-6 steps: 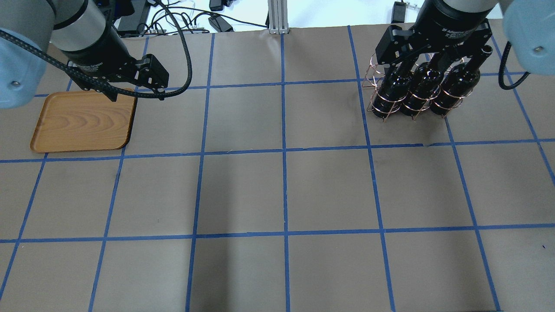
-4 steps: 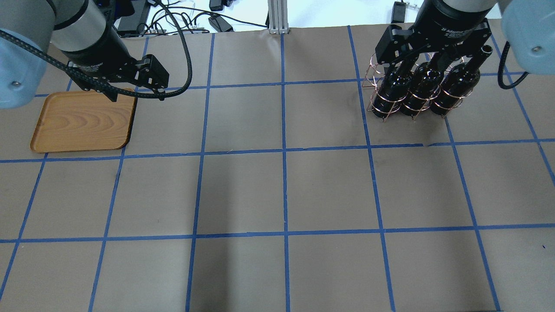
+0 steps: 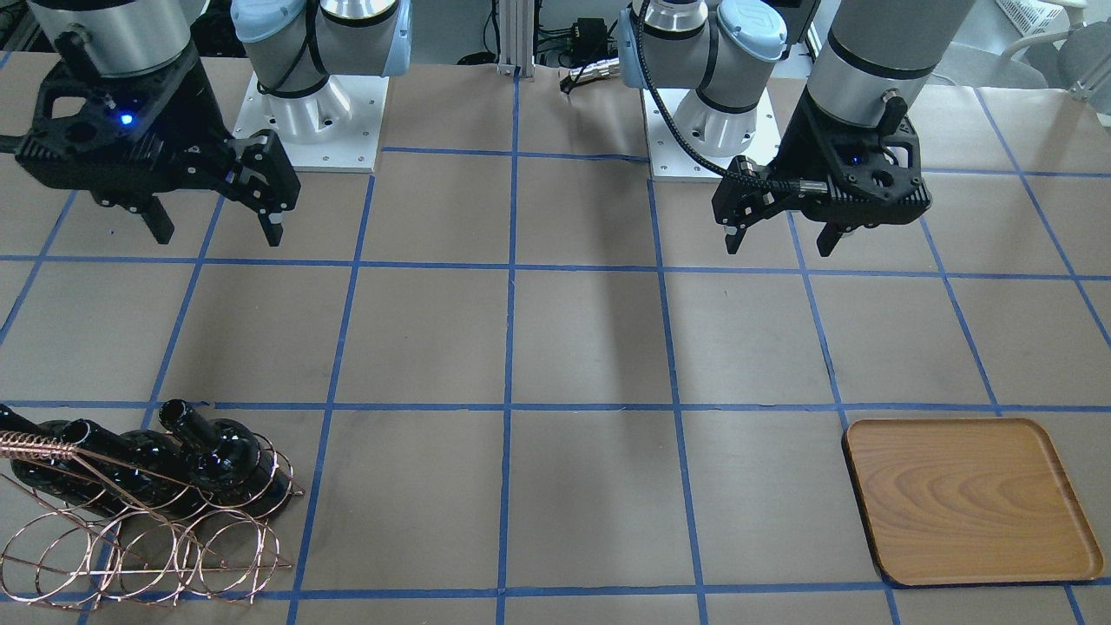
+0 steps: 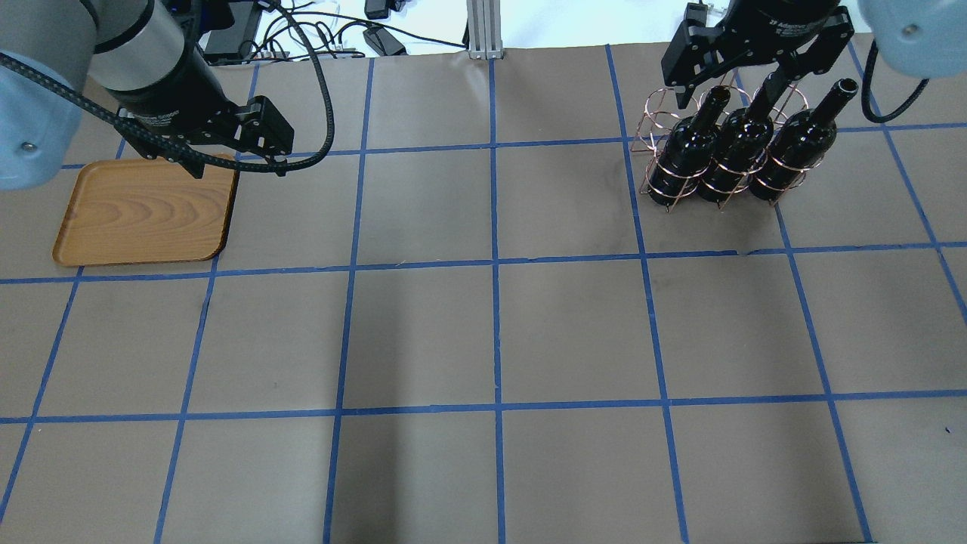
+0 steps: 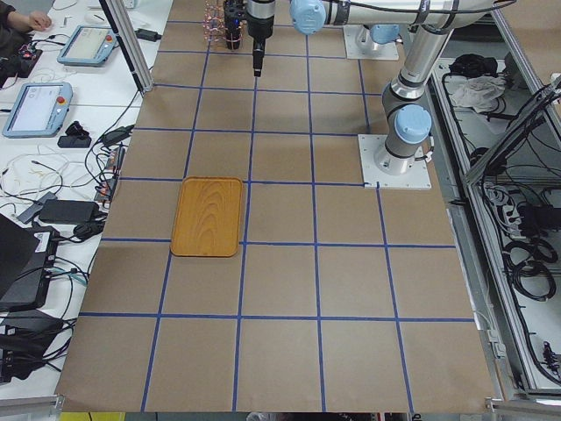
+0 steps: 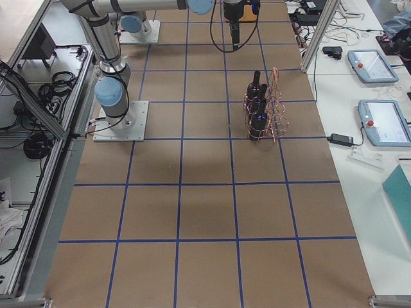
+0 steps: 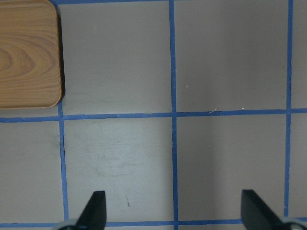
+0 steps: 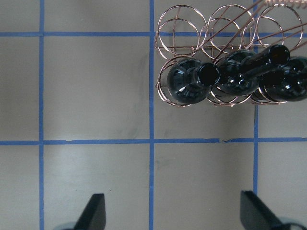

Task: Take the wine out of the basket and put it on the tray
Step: 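Lower the right gripper onto the nearest dark wine bottle in the copper rack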

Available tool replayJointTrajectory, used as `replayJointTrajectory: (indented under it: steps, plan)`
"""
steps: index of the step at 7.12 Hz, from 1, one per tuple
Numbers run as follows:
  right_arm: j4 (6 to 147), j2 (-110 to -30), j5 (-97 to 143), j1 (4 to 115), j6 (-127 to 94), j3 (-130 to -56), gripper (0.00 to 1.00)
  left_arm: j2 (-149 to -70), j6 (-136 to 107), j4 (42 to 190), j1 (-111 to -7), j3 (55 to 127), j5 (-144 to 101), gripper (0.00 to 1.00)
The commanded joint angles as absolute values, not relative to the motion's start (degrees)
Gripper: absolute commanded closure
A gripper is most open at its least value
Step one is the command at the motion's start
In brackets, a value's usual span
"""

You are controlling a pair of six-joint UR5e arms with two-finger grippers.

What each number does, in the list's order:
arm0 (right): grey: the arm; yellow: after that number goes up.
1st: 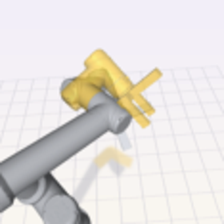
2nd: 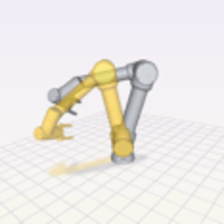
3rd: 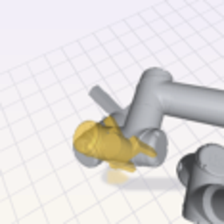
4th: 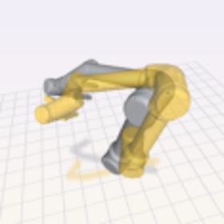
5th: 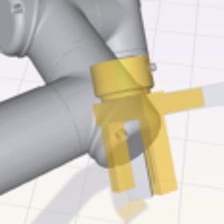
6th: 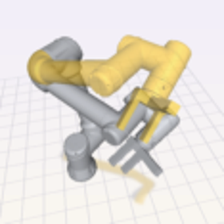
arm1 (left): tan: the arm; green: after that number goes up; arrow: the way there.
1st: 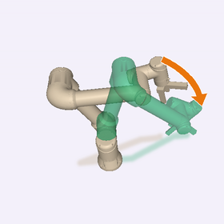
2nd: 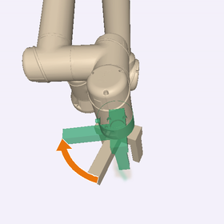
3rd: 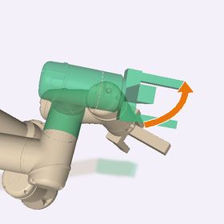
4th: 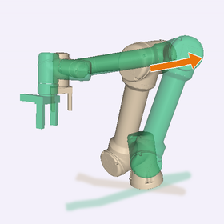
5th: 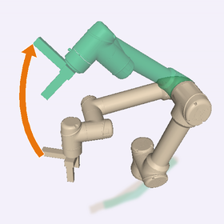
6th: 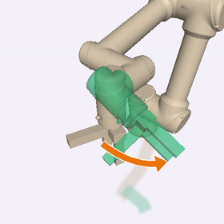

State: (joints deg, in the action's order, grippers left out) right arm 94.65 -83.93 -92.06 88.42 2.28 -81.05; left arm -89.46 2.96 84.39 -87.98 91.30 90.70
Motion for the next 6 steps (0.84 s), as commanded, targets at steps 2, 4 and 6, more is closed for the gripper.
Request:
replayJointTrajectory:
  steps: [2, 4, 6]
  plan:
    - [96.9, -76.2, -92.2, 81.1, 12.7, -77.3, 0.00, -89.4, 3.3, 84.4, -88.0, 91.3, 91.0, 0.00]
    - [99.7, -72.9, -91.8, 78.6, 19.8, -77.3, 0.04, -89.5, 3.4, 84.2, -87.9, 91.4, 90.9, 0.00]
    - [103.9, -70.2, -91.6, 77.8, 19.6, -77.1, 0.09, -89.6, 3.3, 84.2, -88.0, 91.4, 90.8, 0.00]
